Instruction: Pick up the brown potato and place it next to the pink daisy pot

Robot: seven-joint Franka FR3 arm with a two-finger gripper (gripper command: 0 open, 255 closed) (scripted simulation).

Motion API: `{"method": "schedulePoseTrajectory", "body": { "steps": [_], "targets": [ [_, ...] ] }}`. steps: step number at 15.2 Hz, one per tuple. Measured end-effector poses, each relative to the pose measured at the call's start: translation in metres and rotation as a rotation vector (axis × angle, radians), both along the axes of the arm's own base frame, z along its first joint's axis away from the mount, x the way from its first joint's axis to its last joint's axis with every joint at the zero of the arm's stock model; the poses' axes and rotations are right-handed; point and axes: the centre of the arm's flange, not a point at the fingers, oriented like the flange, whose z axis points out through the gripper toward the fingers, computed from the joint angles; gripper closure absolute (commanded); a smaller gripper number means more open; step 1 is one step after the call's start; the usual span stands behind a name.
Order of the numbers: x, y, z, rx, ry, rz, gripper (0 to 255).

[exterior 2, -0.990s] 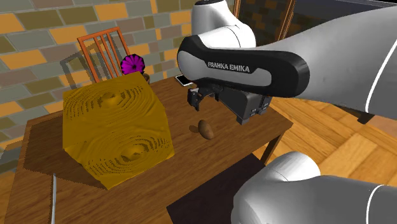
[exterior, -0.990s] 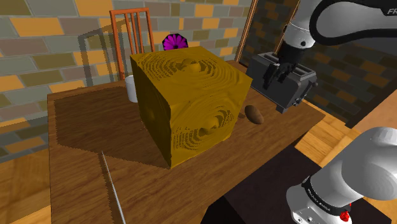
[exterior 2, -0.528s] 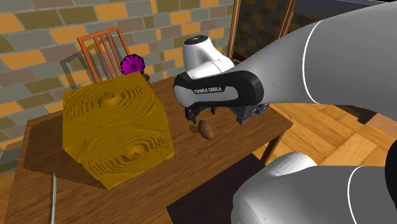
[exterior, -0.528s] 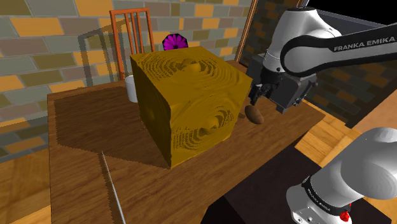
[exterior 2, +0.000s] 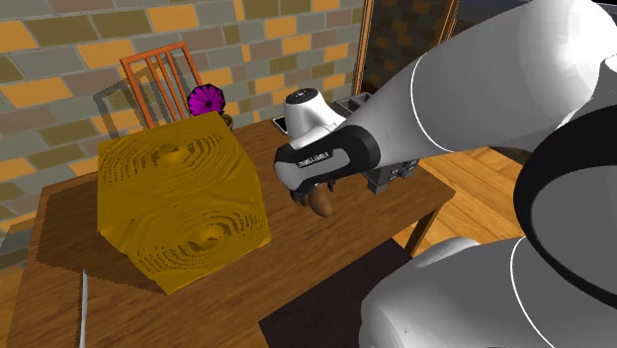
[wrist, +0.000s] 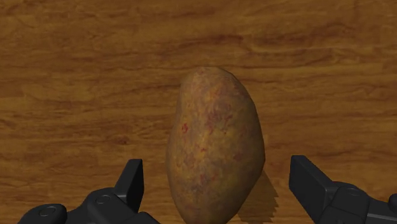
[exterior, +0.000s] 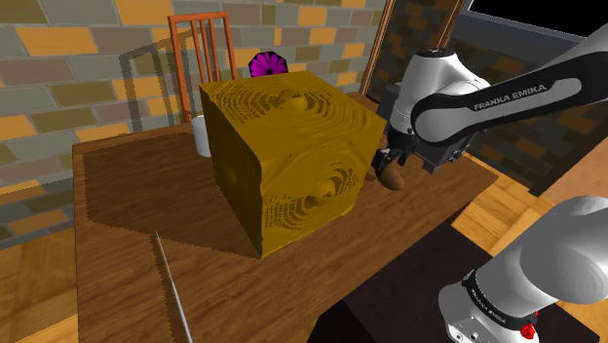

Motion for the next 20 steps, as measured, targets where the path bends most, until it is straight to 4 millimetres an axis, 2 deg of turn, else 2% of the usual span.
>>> {"method": "schedulePoseTrajectory", "body": {
  "steps": [4, 9, 10, 20],
  "targets": [
    [0.001, -0.003, -0.016, 0.000, 0.000, 0.000, 0],
    [0.000, -0.003, -0.018, 0.000, -0.001, 0.000, 0],
    [0.000, -0.003, -0.018, 0.000, -0.001, 0.000, 255],
    [0.000, -0.003, -0.018, 0.000, -0.001, 0.000, 255]
  ]
}}
